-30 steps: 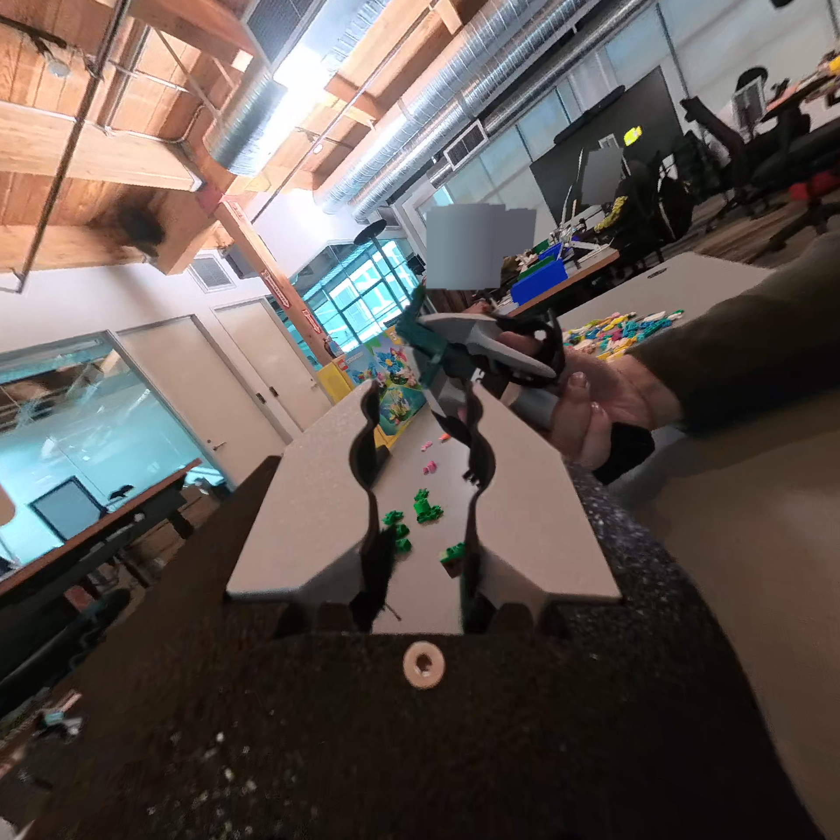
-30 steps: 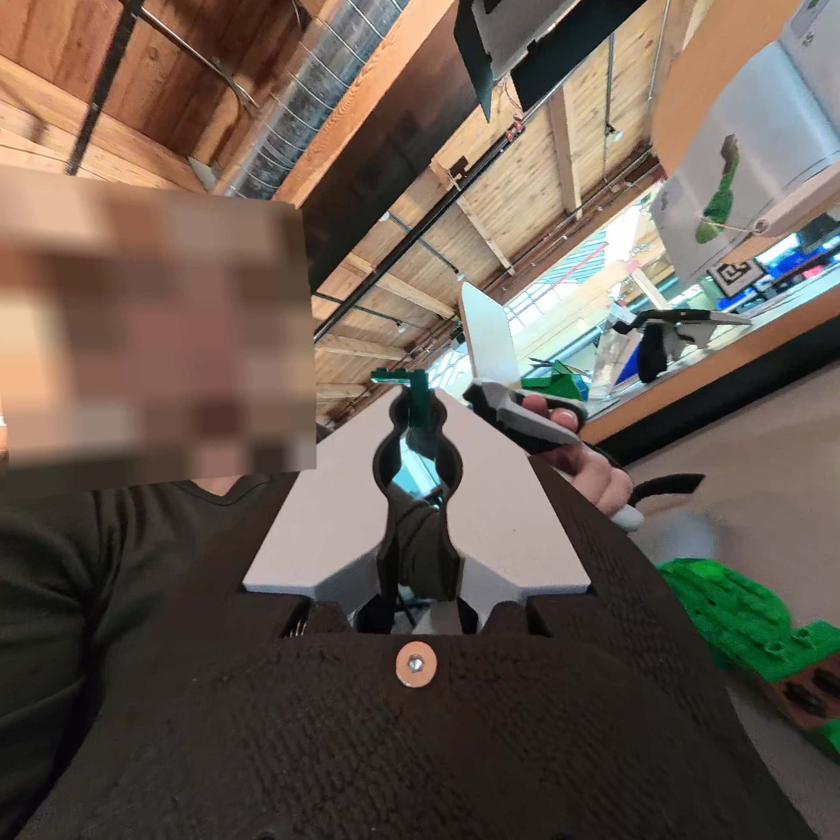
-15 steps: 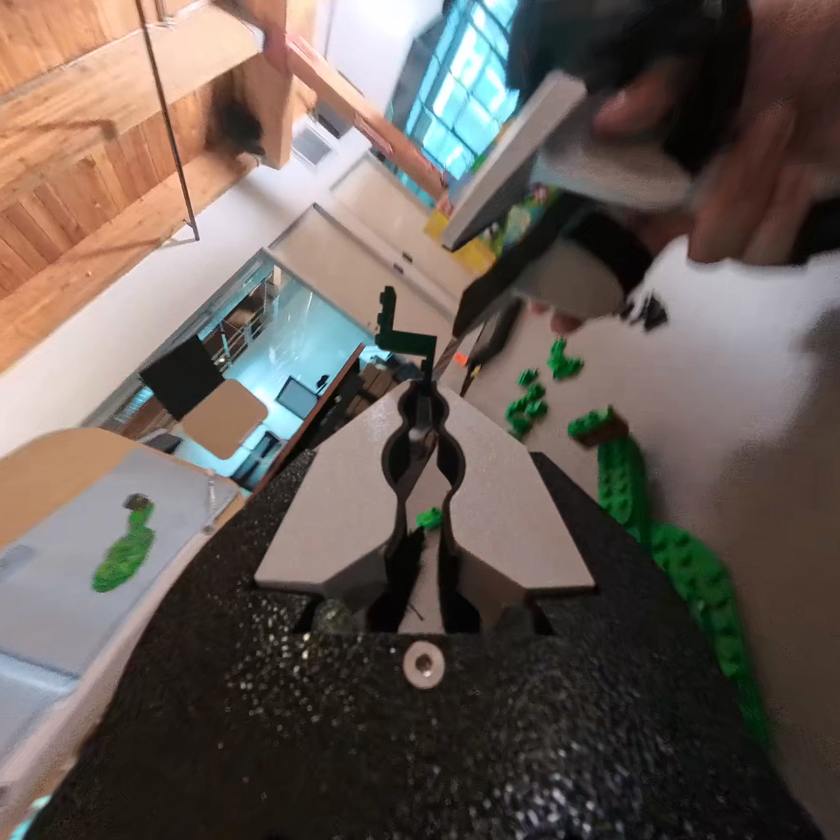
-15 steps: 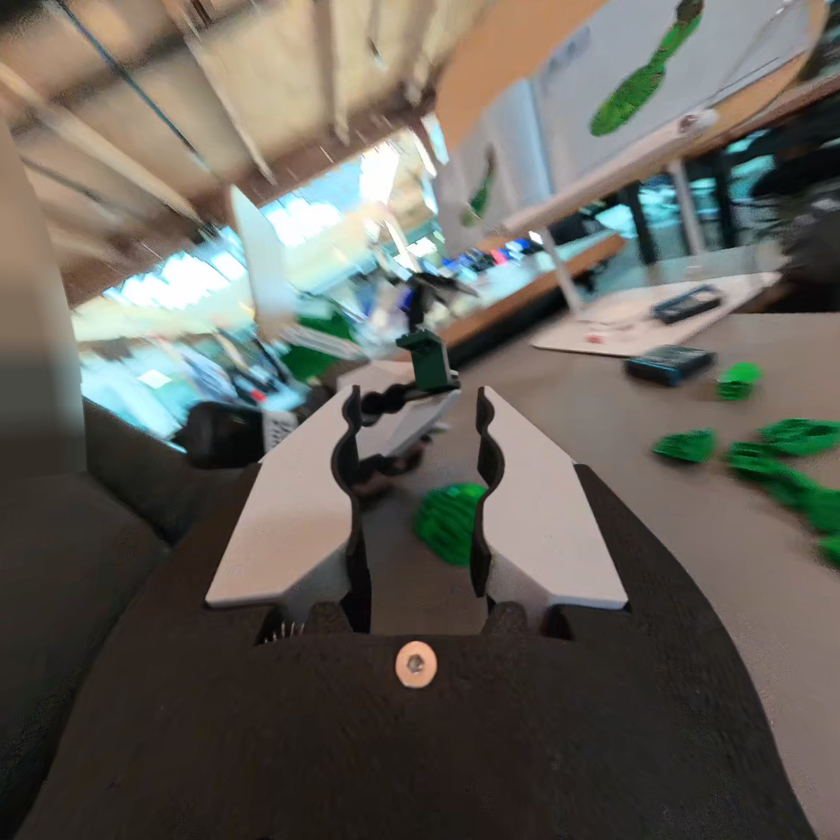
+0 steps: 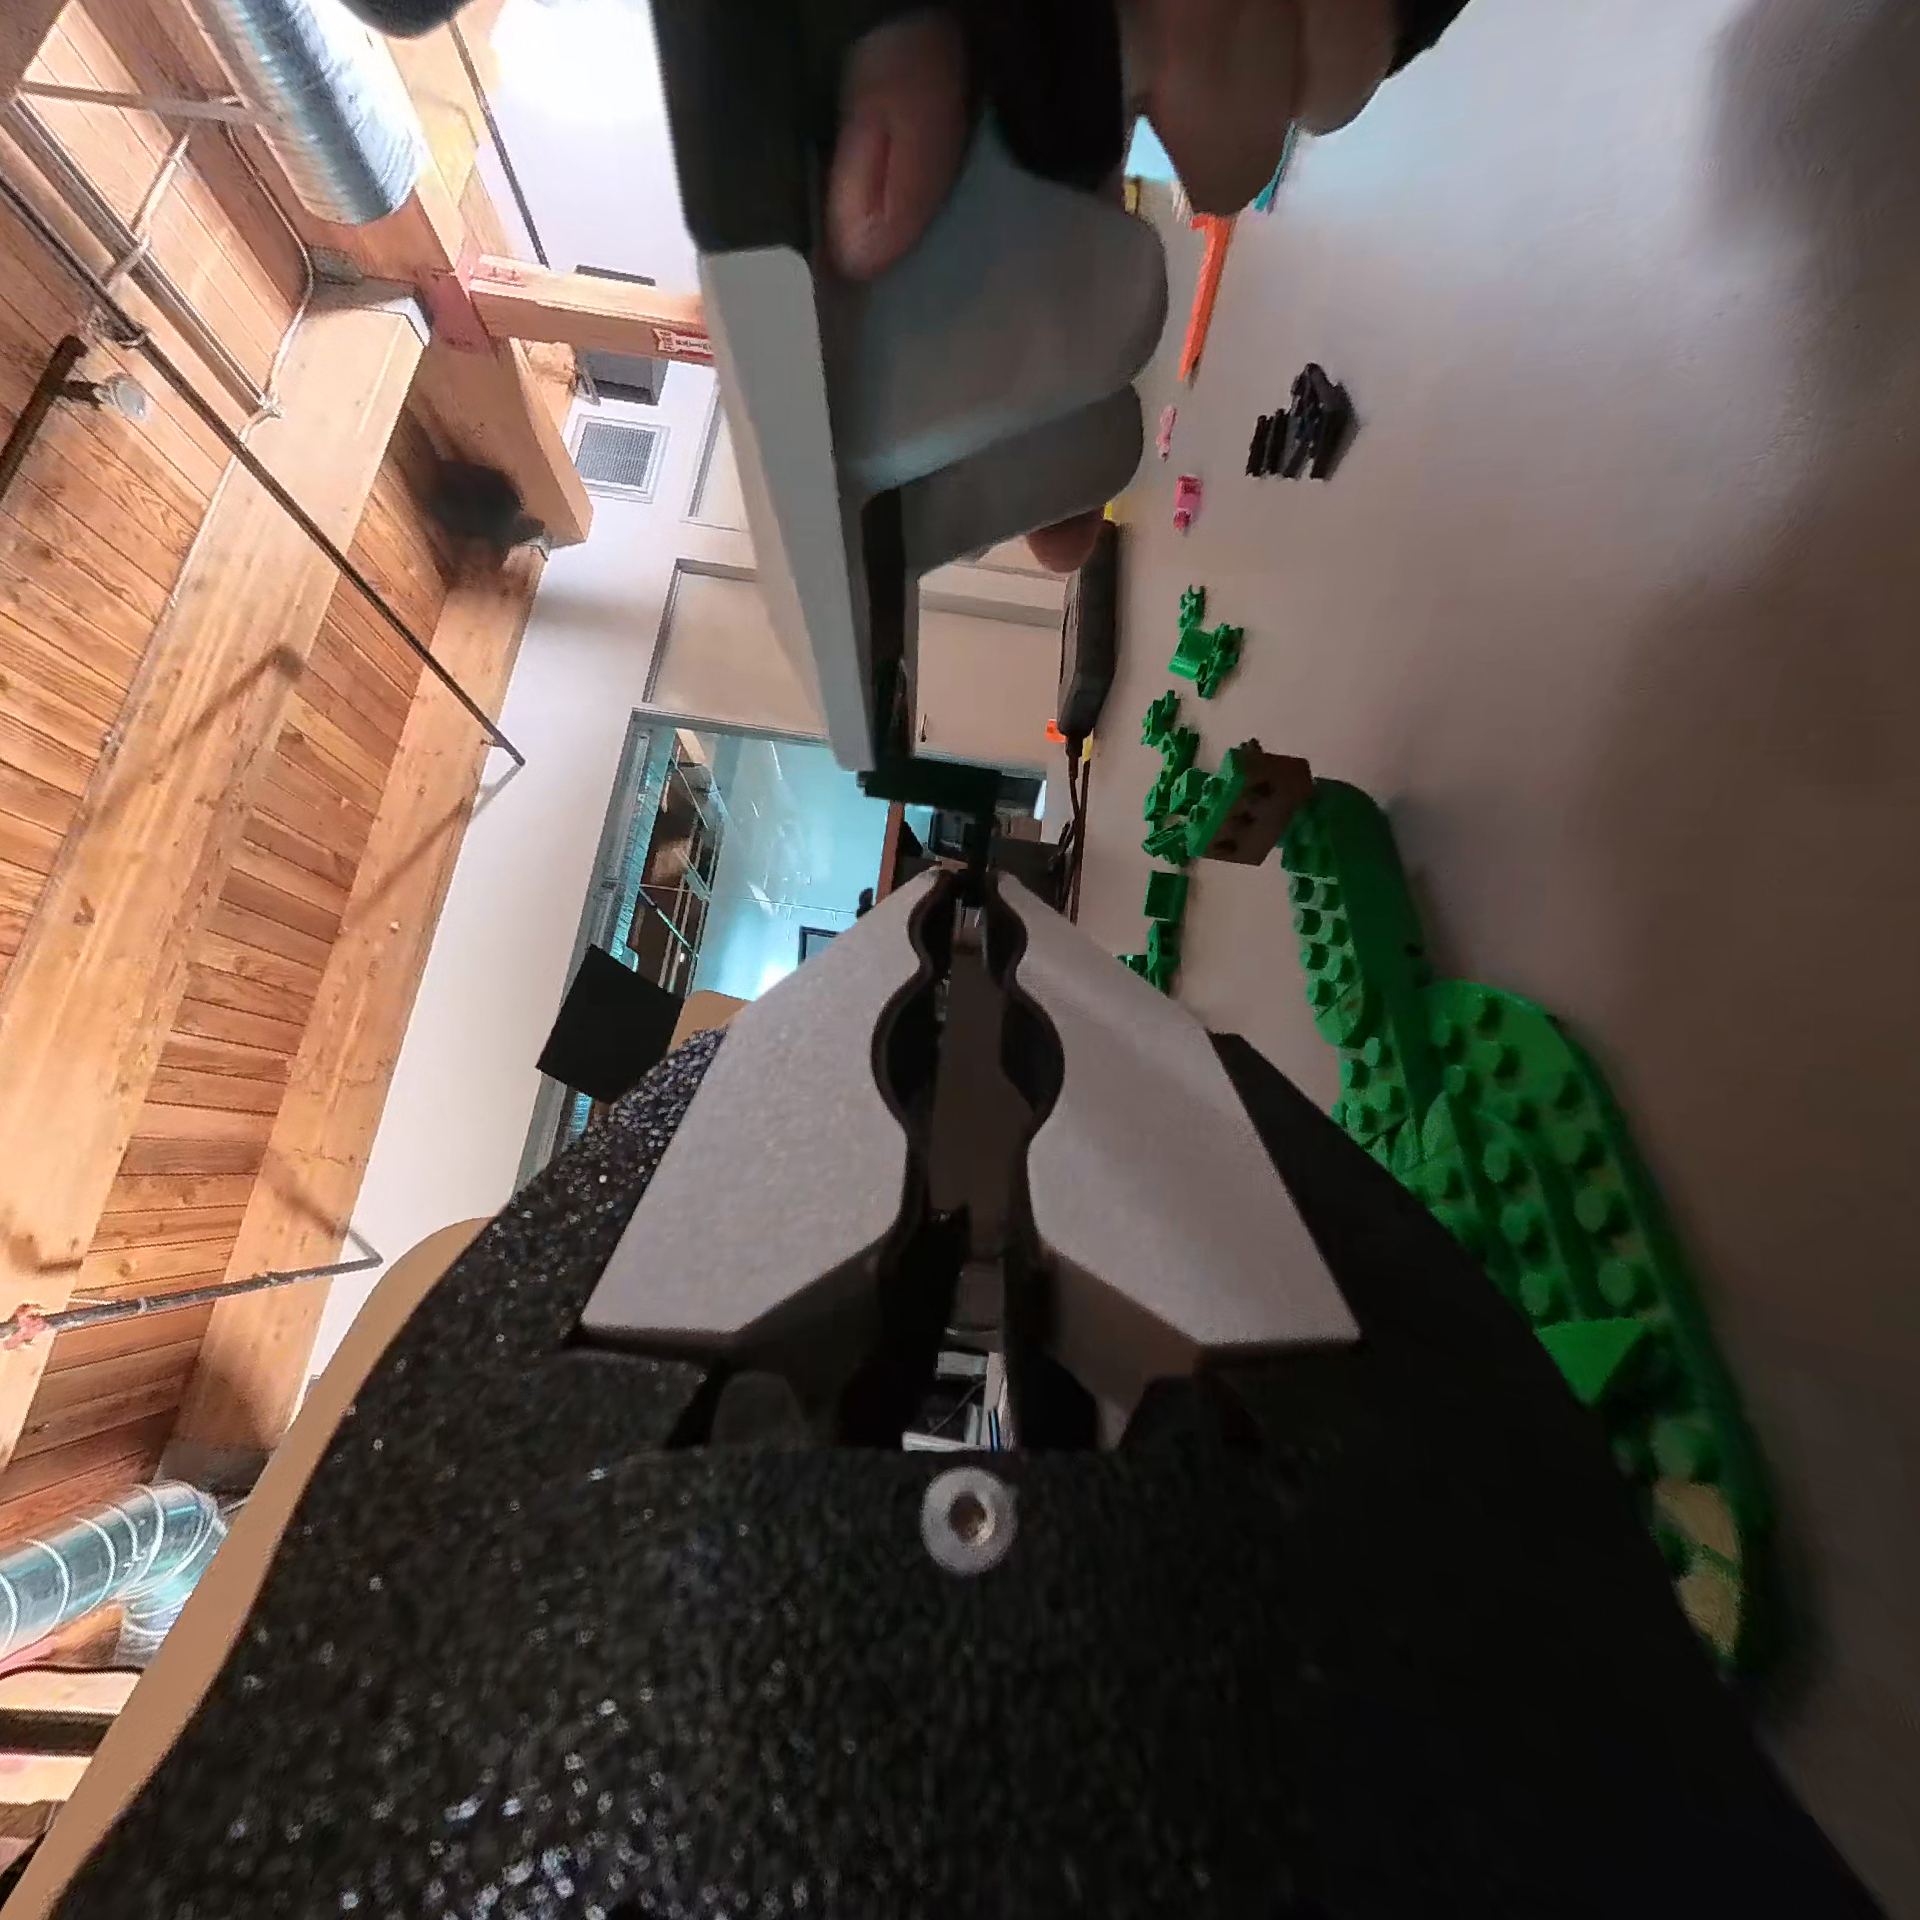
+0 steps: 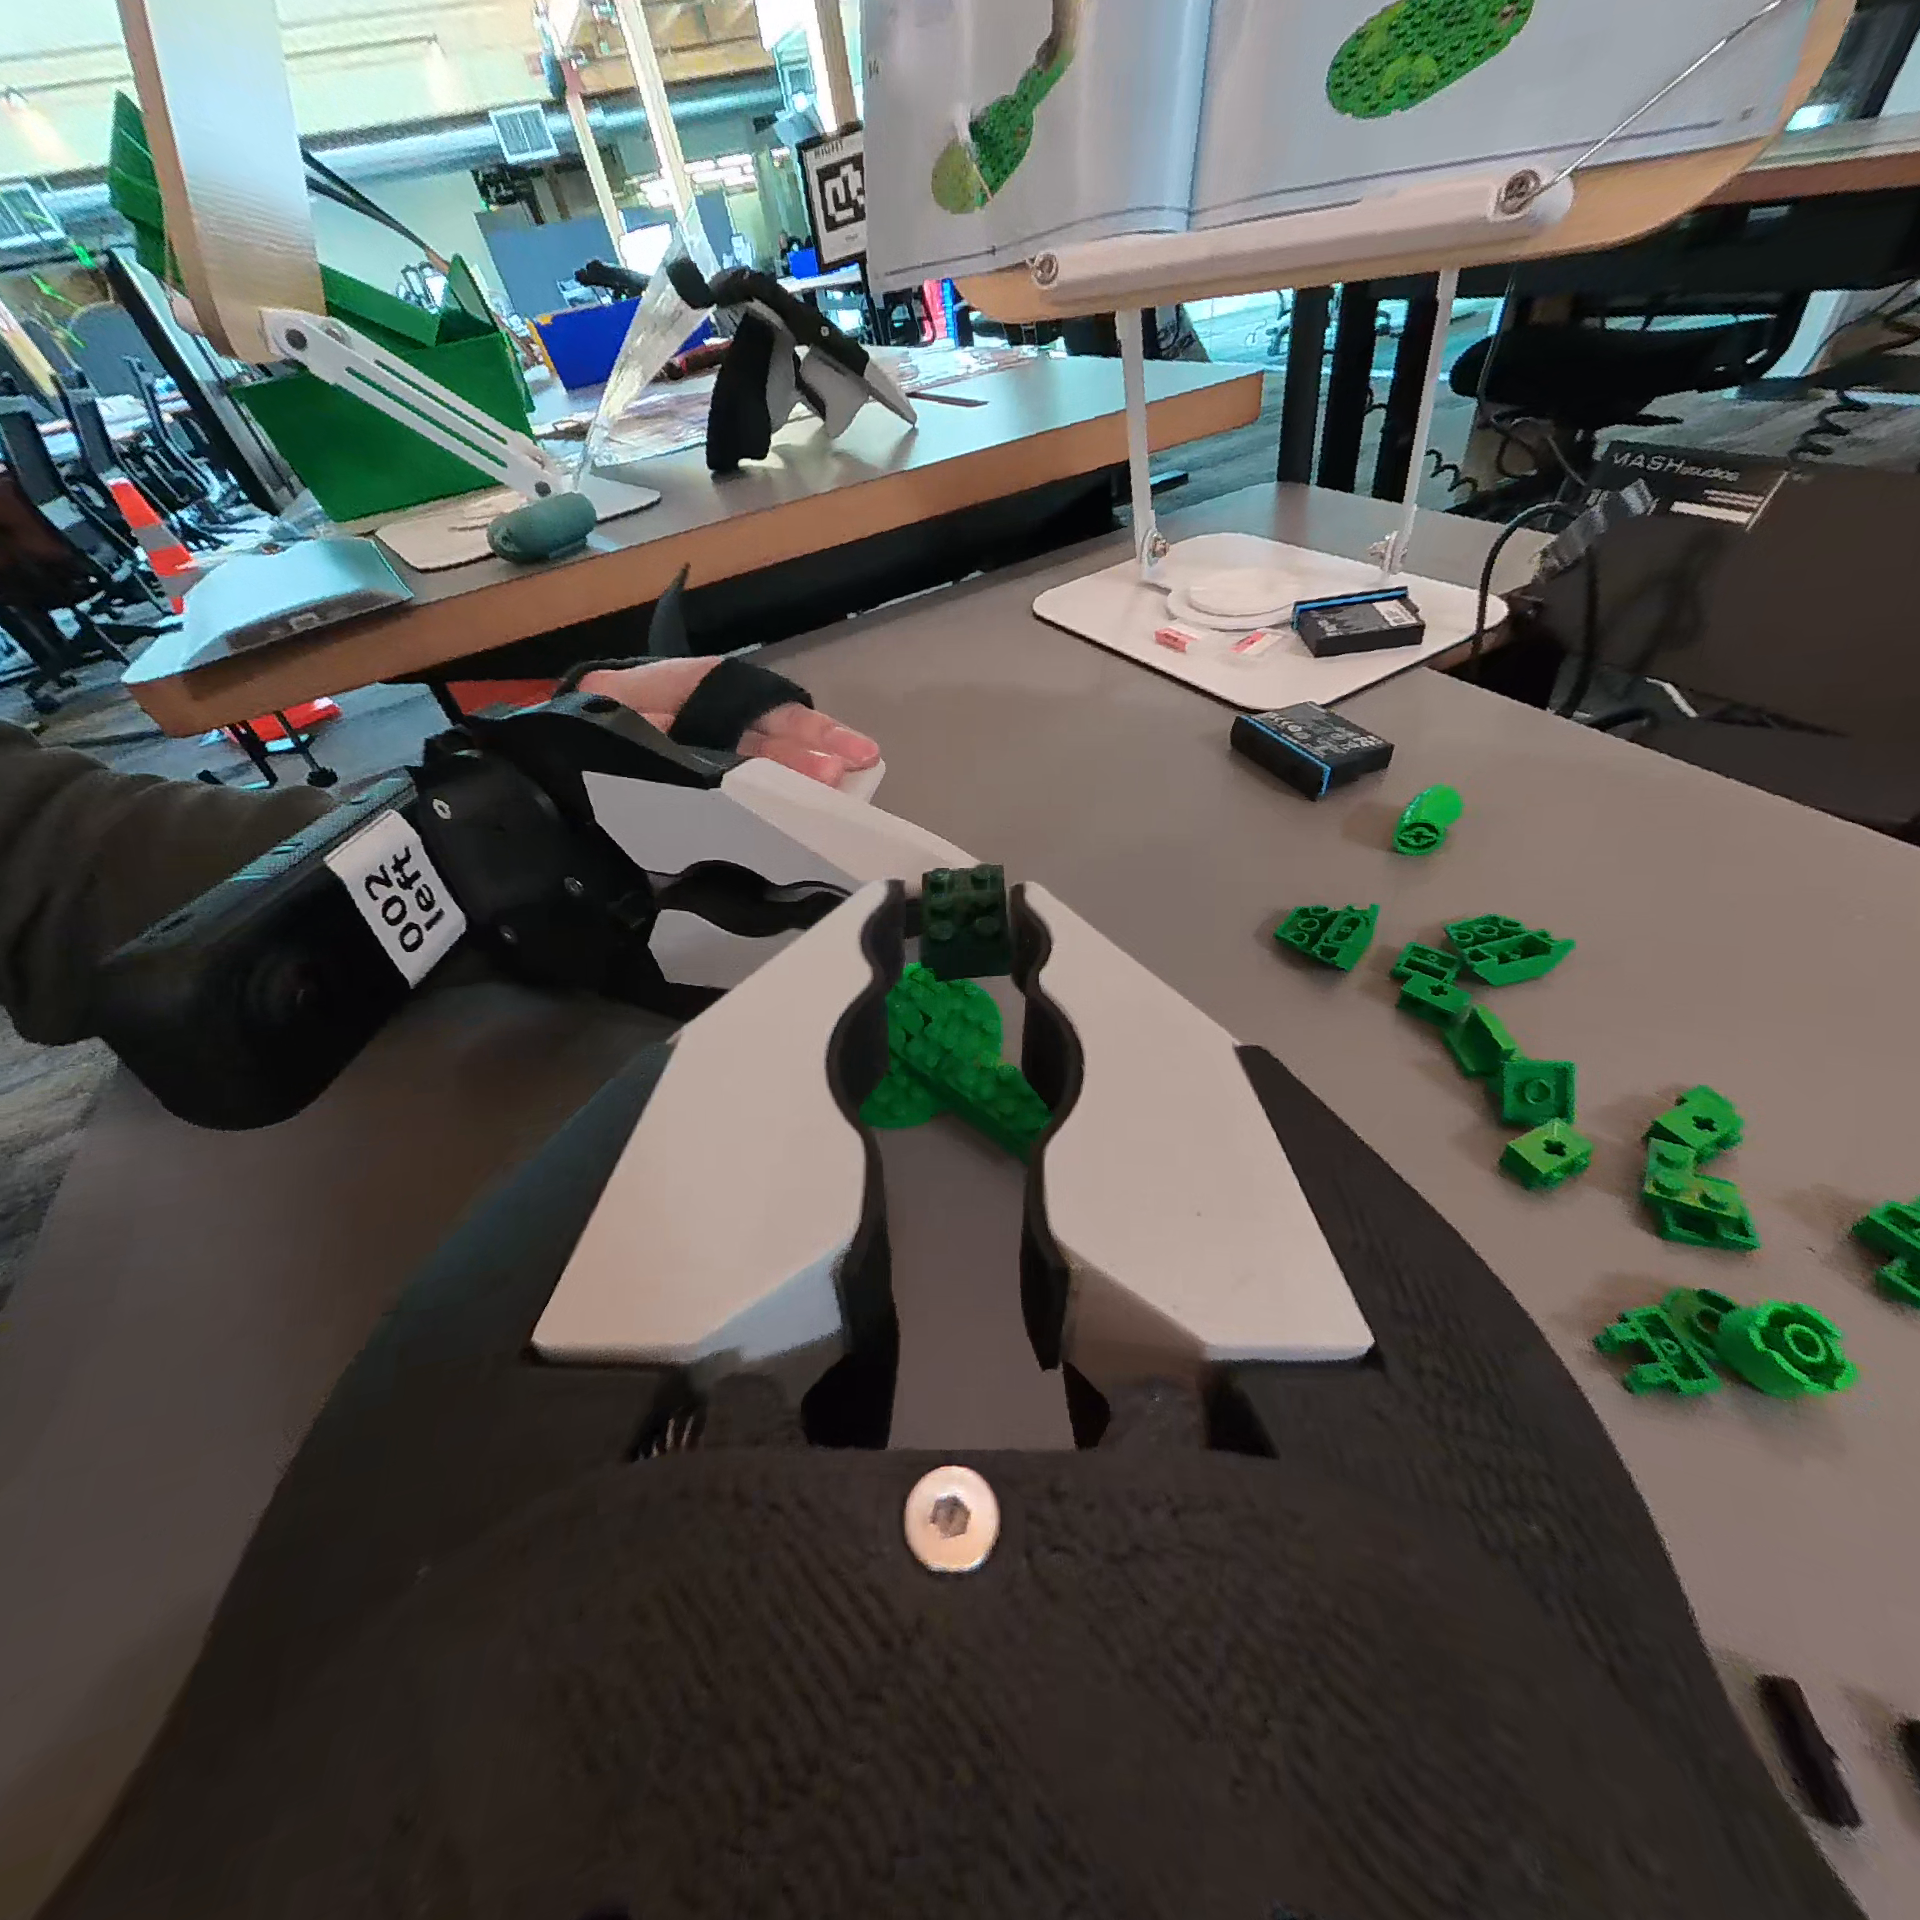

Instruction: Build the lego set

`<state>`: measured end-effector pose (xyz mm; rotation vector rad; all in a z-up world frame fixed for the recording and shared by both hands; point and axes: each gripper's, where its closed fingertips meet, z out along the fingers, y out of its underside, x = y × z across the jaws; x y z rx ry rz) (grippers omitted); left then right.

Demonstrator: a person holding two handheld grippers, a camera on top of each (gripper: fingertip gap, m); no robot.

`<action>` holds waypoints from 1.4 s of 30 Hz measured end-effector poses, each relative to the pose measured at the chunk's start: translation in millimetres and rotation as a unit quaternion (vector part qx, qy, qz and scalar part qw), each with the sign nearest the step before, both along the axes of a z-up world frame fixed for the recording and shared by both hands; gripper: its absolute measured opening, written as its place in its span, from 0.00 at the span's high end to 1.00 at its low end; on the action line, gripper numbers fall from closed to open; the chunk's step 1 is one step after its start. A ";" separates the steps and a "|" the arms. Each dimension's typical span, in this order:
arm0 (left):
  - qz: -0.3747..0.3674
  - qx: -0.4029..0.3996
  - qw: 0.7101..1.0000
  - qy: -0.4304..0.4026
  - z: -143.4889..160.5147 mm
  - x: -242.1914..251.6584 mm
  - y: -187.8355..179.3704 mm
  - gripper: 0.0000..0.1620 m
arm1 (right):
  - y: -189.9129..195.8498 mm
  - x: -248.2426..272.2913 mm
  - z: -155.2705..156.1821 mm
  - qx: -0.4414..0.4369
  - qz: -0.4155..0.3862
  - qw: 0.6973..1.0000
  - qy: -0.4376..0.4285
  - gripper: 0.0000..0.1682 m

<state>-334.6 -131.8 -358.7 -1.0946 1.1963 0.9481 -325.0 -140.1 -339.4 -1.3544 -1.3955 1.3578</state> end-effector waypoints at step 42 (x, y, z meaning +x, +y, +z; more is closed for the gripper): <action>-0.170 -0.157 0.810 -0.539 33.9 -37.3 -16.0 0.53 | 20.1 0.9 -4.5 0.079 0.010 0.994 0.074 0.91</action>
